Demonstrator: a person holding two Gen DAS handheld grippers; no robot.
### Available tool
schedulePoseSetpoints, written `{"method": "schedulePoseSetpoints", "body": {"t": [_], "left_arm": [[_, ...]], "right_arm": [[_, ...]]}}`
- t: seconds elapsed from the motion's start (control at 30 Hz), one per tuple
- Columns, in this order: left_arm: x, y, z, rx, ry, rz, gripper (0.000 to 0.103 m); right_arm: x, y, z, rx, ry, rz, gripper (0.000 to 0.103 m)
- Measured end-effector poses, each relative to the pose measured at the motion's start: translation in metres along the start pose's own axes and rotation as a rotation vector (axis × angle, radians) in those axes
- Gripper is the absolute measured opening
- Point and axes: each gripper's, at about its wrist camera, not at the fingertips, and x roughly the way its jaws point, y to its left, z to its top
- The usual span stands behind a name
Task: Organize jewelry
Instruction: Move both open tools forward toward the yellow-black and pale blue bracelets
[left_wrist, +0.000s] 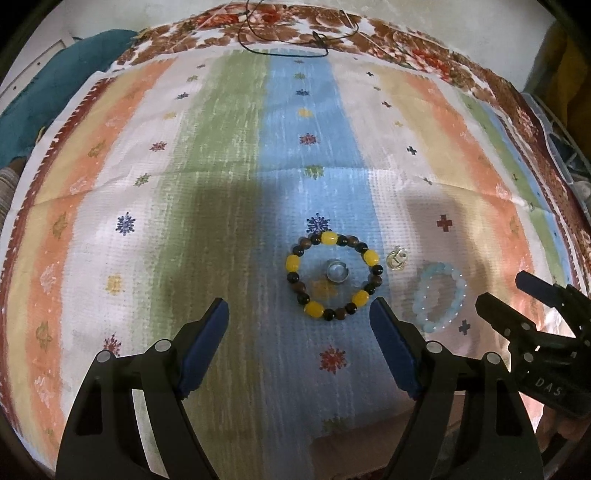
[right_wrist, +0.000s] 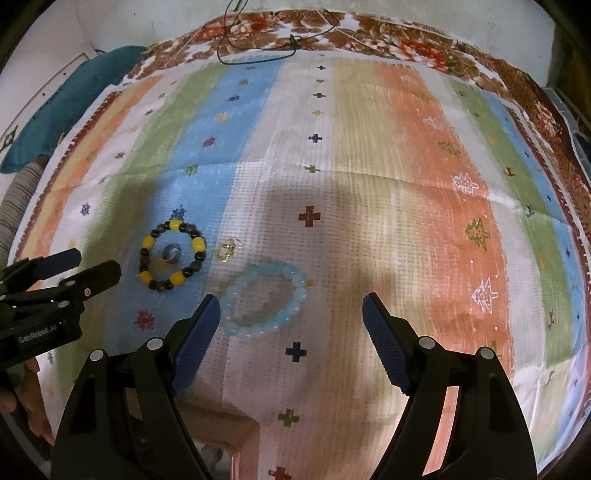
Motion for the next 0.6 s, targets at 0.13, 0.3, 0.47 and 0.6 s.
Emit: {"method": "schedulePoseSetpoints", "body": {"t": [0.13, 0.3, 0.47, 0.6], "left_arm": [[0.009, -0.001, 0.001, 0.028, 0.007, 0.018, 0.077], [0.017, 0.002, 0.004, 0.016, 0.016, 0.017, 0.077], [0.026, 0.001, 0.006, 0.036, 0.028, 0.032, 0.077], [0.032, 0.002, 0.009, 0.035, 0.033, 0.041, 0.077]], "right_arm": [[0.01, -0.002, 0.001, 0.0, 0.015, -0.014, 0.079], [0.019, -0.002, 0.003, -0.005, 0.031, -0.02, 0.079], [0.026, 0.0, 0.005, -0.017, 0.037, -0.027, 0.079], [0.033, 0.0, 0.005, -0.002, 0.052, -0.027, 0.079]]}}
